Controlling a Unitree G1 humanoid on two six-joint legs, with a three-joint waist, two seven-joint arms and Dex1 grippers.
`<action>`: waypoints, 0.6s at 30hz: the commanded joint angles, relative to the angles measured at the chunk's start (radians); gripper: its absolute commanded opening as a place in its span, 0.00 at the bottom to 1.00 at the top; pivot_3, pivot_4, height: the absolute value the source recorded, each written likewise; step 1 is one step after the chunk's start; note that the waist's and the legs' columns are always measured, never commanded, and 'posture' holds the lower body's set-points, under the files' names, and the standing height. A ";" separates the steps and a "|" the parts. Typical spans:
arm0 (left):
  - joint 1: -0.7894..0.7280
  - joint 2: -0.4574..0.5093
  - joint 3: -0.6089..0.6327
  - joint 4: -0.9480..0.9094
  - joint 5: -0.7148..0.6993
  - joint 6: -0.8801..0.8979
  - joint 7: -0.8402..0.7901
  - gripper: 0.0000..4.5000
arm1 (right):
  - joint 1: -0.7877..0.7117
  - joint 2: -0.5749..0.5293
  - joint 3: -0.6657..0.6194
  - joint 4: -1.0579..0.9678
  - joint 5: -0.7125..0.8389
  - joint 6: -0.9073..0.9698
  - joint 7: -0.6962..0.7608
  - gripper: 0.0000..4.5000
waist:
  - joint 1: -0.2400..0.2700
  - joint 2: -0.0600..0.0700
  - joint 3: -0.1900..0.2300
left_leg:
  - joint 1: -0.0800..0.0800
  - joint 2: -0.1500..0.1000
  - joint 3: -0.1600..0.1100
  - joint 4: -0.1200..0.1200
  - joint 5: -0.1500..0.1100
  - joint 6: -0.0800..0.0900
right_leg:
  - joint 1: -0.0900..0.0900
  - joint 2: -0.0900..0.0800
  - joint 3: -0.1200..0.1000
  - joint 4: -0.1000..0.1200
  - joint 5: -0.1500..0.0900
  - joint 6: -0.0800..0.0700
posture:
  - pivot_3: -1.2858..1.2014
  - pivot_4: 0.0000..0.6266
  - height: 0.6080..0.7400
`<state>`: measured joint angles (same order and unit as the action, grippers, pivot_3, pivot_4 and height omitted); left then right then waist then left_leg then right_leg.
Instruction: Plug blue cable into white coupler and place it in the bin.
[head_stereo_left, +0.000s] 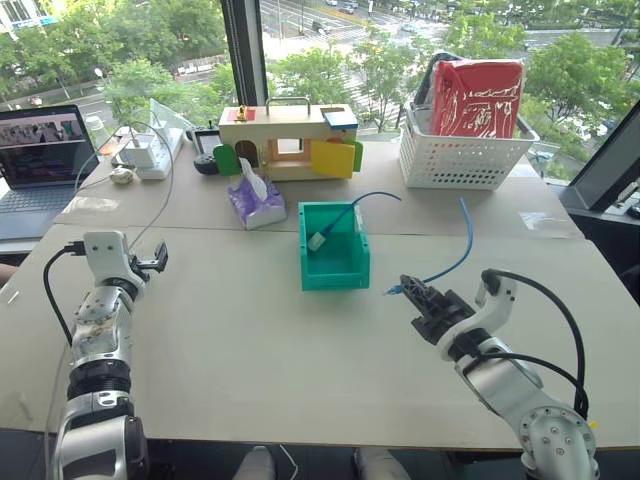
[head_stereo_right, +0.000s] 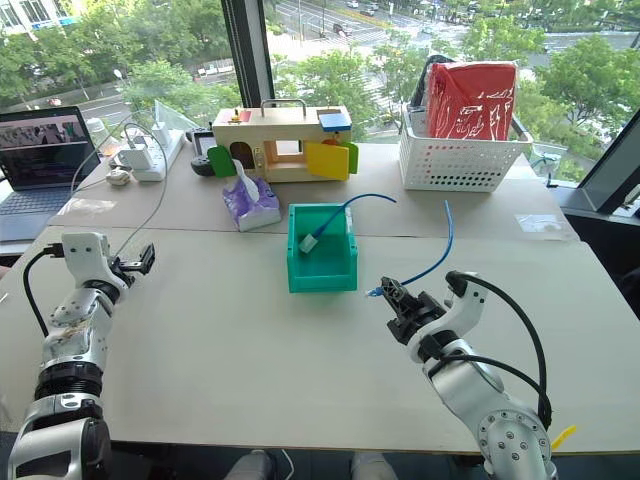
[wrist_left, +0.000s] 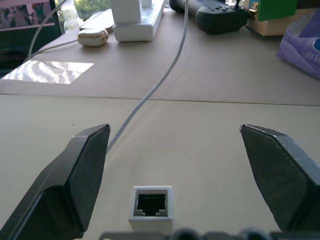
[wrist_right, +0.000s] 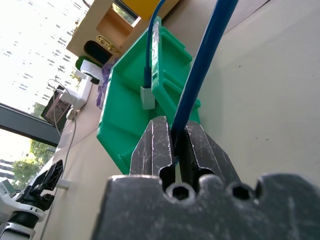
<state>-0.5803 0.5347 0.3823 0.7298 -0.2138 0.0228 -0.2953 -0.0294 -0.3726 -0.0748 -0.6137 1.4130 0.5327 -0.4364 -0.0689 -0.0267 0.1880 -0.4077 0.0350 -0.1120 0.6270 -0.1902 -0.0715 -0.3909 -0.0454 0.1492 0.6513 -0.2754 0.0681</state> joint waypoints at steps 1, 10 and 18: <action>-0.035 0.006 0.008 0.039 -0.013 -0.039 -0.009 0.99 | 0.001 -0.007 -0.028 -0.044 -0.005 0.001 0.005 0.00 | -0.001 0.000 0.000 | 0.000 0.000 0.000 0.000 0.000 0.000 | 0.000 0.000 0.000 0.000 0.000 0.000 | 0.52 0.24 1.00; -0.034 0.006 0.007 0.108 -0.015 -0.017 0.006 0.60 | 0.010 -0.002 -0.036 -0.056 -0.010 -0.001 -0.002 0.00 | -0.001 0.000 0.000 | 0.000 0.000 0.000 0.000 0.000 0.000 | 0.000 0.000 0.000 0.000 0.000 0.000 | 0.52 0.24 1.00; -0.053 -0.010 -0.077 -0.056 -0.010 -0.051 -0.126 0.16 | 0.018 0.004 -0.044 -0.063 -0.017 -0.010 -0.005 0.00 | 0.002 0.000 0.000 | 0.000 0.000 0.000 0.000 0.000 0.000 | 0.000 0.000 0.000 0.000 0.000 0.000 | 0.52 0.24 1.00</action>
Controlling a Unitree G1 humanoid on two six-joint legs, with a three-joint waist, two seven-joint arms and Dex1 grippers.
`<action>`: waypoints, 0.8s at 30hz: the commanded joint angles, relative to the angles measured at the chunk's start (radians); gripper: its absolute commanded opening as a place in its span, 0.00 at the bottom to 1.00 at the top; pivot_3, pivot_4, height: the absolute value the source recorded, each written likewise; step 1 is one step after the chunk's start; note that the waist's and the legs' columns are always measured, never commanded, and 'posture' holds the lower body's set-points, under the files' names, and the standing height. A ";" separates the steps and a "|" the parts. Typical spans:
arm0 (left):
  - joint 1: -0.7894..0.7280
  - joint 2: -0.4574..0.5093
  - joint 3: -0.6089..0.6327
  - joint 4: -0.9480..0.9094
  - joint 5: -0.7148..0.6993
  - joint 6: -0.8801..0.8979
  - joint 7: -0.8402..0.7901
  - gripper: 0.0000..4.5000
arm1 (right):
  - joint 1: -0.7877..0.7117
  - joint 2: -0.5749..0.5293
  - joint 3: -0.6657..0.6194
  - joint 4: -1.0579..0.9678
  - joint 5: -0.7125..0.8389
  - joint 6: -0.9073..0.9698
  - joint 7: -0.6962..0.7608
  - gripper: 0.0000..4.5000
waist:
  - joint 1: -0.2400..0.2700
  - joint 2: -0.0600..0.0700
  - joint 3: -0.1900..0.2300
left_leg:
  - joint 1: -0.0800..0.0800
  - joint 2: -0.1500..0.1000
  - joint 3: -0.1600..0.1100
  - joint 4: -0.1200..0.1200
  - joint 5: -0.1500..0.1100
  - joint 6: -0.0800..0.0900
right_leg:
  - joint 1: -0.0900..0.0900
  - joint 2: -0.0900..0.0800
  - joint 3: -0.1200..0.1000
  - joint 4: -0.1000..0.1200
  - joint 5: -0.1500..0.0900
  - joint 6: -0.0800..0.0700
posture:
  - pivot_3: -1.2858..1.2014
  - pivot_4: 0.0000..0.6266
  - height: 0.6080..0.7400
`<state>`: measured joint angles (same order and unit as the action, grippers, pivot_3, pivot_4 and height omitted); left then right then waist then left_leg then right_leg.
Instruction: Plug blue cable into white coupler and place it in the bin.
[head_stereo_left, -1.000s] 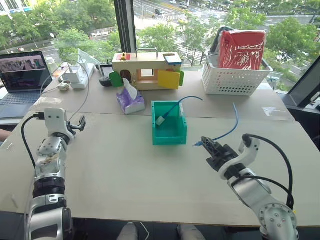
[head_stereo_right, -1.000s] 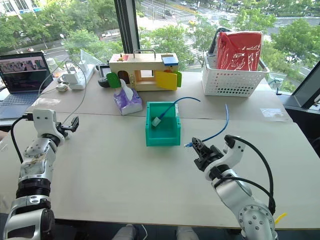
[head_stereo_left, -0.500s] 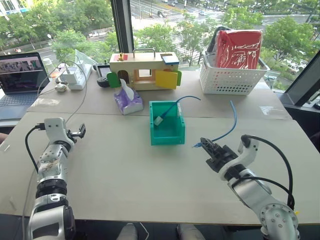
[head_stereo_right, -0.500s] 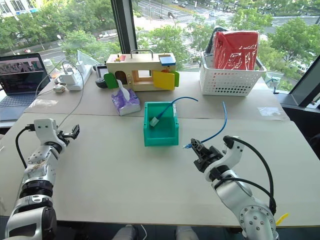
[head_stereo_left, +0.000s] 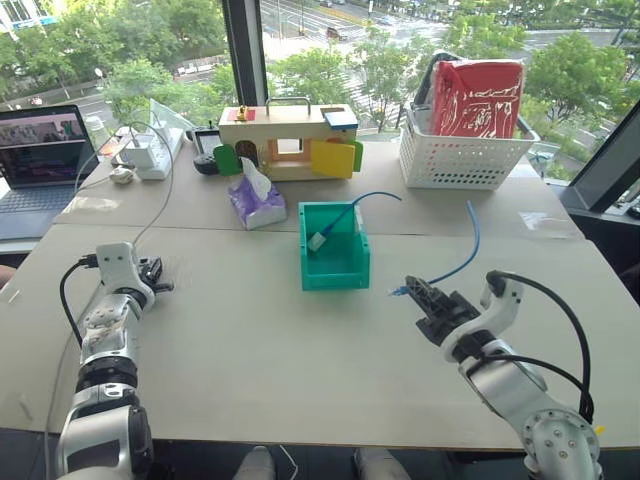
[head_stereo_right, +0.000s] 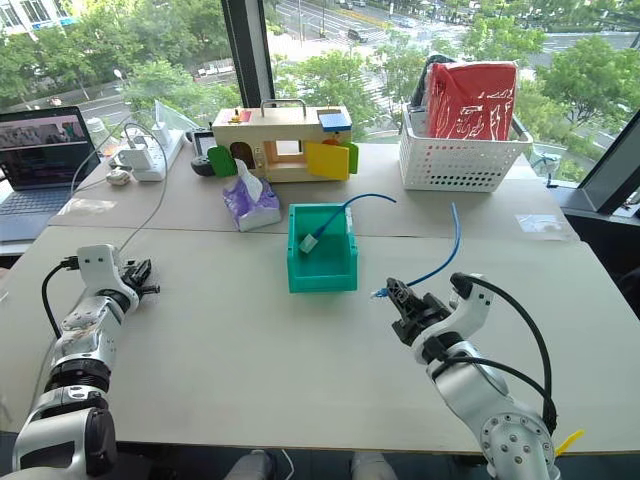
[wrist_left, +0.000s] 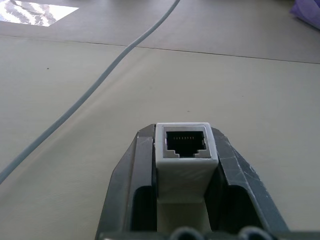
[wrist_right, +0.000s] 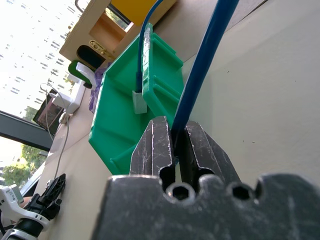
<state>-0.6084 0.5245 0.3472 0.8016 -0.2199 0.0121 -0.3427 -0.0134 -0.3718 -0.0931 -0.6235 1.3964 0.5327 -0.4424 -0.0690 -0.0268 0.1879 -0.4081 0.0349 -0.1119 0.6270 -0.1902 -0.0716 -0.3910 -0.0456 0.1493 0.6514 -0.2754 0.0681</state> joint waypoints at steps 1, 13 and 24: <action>-0.030 -0.003 -0.058 -0.162 -0.016 -0.014 -0.114 0.16 | 0.002 0.005 -0.026 -0.054 -0.003 -0.011 0.001 0.00 | 0.003 0.000 0.000 | 0.000 0.000 0.000 0.000 0.000 0.000 | 0.000 0.000 0.000 0.000 0.000 0.000 | 0.52 0.24 1.00; -0.092 -0.012 -0.306 -0.731 -0.296 0.452 -0.572 0.16 | -0.013 0.060 -0.053 -0.066 -0.068 -0.061 0.012 0.00 | -0.005 0.000 0.000 | 0.000 0.000 0.000 0.000 0.000 0.000 | 0.000 0.000 0.000 0.000 0.000 0.000 | 0.52 0.24 1.00; -0.155 -0.069 -0.587 -0.830 -0.196 0.617 -0.608 0.16 | 0.006 0.116 -0.091 -0.112 -0.155 -0.116 -0.003 0.00 | -0.001 0.000 0.000 | 0.001 0.000 0.000 0.000 0.000 0.000 | 0.000 0.001 0.001 0.003 -0.005 0.006 | 0.52 0.24 1.00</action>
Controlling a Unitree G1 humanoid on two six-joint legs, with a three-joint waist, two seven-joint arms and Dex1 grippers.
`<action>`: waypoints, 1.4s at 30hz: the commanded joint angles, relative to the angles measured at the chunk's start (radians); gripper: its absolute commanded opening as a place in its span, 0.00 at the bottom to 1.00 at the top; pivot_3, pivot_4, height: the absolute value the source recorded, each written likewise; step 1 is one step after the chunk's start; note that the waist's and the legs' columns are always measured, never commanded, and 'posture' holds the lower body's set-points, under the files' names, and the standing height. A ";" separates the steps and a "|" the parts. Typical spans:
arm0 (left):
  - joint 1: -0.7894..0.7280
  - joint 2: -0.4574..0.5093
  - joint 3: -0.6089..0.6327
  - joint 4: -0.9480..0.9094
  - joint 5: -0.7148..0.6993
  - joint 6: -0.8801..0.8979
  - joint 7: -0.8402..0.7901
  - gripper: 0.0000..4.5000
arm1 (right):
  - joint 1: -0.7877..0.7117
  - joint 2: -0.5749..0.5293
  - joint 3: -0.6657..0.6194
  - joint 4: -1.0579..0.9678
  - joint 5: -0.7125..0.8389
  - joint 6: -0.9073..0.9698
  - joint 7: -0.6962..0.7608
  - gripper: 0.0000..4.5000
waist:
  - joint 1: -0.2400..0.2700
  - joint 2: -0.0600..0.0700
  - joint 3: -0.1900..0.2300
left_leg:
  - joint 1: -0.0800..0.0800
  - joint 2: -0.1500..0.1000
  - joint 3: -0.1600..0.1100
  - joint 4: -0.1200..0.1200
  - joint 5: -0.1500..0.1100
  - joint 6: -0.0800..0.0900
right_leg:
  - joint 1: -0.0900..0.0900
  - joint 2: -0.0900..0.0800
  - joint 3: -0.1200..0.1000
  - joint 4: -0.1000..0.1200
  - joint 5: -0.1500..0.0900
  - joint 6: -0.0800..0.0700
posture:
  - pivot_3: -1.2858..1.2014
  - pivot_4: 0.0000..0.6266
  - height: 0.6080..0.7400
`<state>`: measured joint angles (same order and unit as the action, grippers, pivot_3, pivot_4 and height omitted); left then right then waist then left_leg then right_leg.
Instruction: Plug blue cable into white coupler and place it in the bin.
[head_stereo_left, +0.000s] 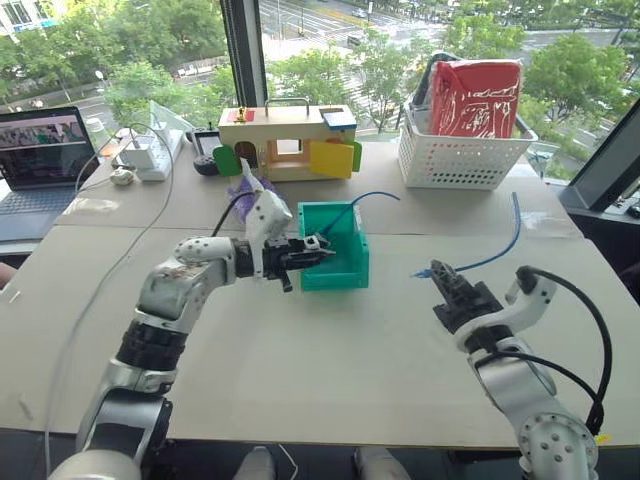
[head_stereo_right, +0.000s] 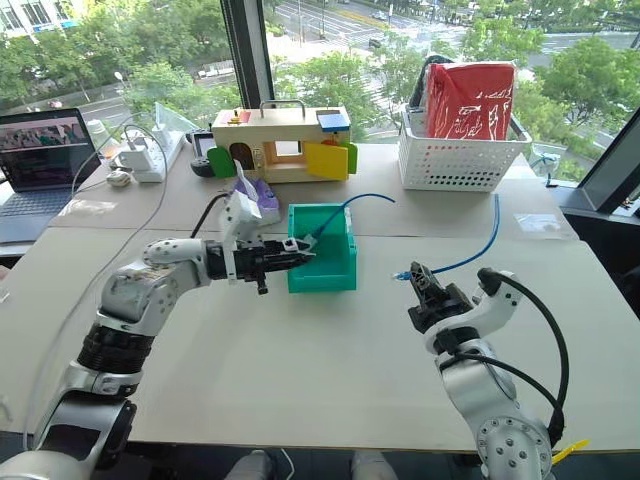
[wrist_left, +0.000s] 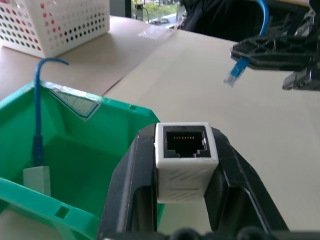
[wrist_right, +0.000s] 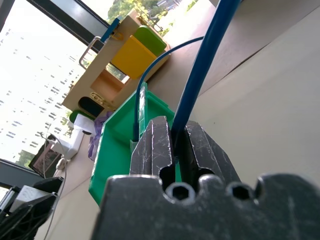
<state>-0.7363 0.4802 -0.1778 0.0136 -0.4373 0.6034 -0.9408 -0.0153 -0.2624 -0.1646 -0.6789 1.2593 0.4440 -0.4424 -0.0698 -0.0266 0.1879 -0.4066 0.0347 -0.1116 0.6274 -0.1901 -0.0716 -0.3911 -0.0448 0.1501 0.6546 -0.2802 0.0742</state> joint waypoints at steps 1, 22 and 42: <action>-0.022 -0.028 -0.103 -0.062 0.037 0.032 -0.027 0.16 | 0.012 0.009 -0.021 -0.062 -0.025 -0.028 -0.005 0.00 | 0.000 0.000 0.000 | 0.000 0.000 0.000 0.000 0.000 0.000 | 0.000 0.000 0.000 0.000 0.000 0.000 | 0.52 0.24 1.00; -0.055 -0.168 -0.500 0.097 0.331 0.138 -0.081 0.16 | 0.189 -0.064 0.067 -0.141 -0.063 0.119 0.000 0.00 | 0.005 0.000 0.000 | 0.000 -0.001 0.000 0.000 0.000 0.000 | 0.000 0.000 0.001 0.001 -0.002 0.000 | 0.52 0.24 1.00; -0.056 -0.243 -0.494 0.129 0.343 0.187 -0.109 0.16 | 0.228 -0.028 0.161 -0.164 0.069 0.108 0.009 0.00 | 0.025 -0.001 -0.004 | 0.000 -0.001 0.000 0.000 0.000 0.000 | 0.002 -0.001 0.000 -0.002 -0.003 0.002 | 0.52 0.24 1.00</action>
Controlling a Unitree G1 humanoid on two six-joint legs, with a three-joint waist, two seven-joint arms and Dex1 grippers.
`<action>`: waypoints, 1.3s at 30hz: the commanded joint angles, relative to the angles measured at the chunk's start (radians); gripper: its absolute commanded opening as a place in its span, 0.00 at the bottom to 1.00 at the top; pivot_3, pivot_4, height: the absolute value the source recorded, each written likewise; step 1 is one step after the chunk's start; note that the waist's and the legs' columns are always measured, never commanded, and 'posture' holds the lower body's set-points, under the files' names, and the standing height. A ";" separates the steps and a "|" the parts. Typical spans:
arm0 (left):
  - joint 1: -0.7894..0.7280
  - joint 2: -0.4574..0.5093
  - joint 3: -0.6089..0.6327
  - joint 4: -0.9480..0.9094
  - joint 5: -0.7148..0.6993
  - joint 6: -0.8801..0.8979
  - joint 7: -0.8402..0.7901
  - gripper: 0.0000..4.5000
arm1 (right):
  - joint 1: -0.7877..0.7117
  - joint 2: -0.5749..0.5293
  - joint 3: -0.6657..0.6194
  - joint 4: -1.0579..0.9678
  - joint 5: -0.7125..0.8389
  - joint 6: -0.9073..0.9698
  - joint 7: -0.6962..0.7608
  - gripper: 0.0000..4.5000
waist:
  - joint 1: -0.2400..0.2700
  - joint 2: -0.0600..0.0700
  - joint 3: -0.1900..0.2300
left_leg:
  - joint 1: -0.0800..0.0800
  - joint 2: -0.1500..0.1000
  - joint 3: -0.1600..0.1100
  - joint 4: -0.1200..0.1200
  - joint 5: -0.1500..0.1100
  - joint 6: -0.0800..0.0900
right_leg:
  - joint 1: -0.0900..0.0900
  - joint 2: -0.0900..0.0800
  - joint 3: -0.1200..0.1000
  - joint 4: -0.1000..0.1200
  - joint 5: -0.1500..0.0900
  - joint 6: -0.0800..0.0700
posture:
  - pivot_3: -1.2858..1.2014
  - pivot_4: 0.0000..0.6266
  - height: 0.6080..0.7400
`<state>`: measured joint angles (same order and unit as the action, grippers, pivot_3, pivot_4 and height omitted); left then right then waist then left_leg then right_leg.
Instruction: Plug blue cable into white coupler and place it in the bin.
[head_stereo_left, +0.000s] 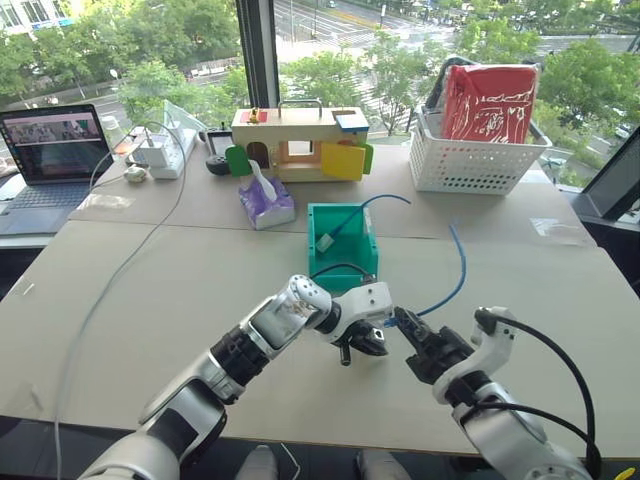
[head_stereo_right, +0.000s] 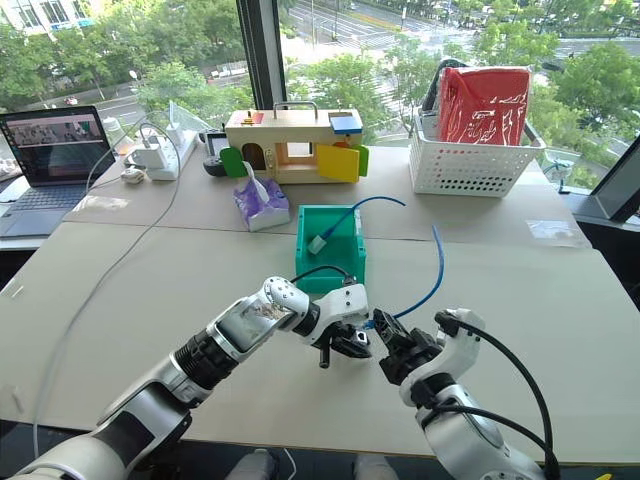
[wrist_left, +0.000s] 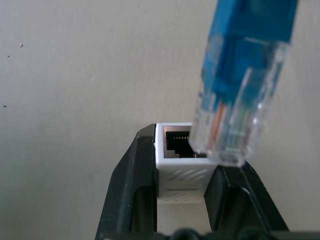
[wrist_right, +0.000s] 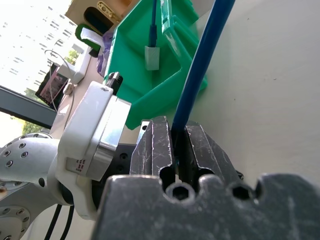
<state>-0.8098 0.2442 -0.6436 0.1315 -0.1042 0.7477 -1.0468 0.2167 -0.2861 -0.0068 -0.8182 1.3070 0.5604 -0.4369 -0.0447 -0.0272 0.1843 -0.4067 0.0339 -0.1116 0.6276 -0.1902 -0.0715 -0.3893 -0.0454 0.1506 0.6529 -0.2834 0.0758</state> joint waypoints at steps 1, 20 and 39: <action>0.020 -0.007 -0.025 0.005 0.008 0.050 0.000 0.16 | -0.007 -0.006 0.006 -0.021 0.022 -0.005 0.004 0.00 | 0.000 0.000 0.000 | 0.000 0.000 0.000 0.000 0.000 0.000 | 0.000 0.000 0.000 0.000 0.000 0.000 | 0.52 0.24 1.00; 0.030 -0.002 0.000 -0.031 -0.006 0.088 -0.001 0.16 | -0.001 -0.066 0.007 0.017 -0.022 0.015 0.014 0.00 | -0.001 0.000 0.000 | 0.000 0.000 0.000 -0.001 0.000 0.000 | 0.000 0.000 0.000 0.000 0.000 0.000 | 0.52 0.24 1.00; 0.031 -0.010 0.004 -0.022 -0.007 0.077 -0.007 0.16 | -0.010 -0.046 -0.024 0.061 -0.083 -0.007 0.042 0.00 | -0.001 0.000 0.000 | 0.000 0.000 0.000 -0.001 0.000 0.000 | 0.000 0.000 0.000 0.000 0.000 0.000 | 0.52 0.24 1.00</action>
<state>-0.7974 0.2376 -0.6123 0.1013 -0.1080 0.8138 -1.0412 0.2082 -0.3390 -0.0149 -0.7458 1.2391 0.5726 -0.4119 -0.0458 -0.0272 0.1842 -0.4063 0.0341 -0.1116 0.6269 -0.1902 -0.0715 -0.3896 -0.0452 0.1506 0.6528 -0.2835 0.0757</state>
